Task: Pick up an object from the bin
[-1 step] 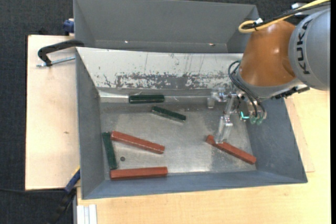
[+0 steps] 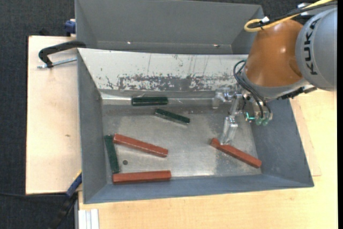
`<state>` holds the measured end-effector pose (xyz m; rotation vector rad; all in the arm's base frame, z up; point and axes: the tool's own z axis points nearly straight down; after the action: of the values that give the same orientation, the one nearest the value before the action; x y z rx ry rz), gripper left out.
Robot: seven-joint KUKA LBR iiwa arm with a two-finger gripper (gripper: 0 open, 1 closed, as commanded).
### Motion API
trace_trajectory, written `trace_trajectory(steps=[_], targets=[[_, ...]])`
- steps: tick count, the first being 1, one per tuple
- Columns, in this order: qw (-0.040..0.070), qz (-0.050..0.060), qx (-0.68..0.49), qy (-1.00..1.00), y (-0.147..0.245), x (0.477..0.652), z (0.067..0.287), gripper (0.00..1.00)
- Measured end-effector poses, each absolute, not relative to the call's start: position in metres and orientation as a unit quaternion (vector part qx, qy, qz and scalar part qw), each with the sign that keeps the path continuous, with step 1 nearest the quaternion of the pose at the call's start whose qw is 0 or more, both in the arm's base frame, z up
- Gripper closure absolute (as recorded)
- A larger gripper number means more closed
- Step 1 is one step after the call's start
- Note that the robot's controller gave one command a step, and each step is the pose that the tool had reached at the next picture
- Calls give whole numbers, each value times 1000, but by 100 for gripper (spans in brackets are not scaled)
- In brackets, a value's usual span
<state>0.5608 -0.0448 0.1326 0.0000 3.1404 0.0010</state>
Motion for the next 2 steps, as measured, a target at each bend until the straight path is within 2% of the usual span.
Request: trace_trajectory(steps=[1, 2], targets=[[0, 1, 37, 999, -56, 521, 90, 0], [0, 1, 2, 1000, -53, 521, 71, 100]])
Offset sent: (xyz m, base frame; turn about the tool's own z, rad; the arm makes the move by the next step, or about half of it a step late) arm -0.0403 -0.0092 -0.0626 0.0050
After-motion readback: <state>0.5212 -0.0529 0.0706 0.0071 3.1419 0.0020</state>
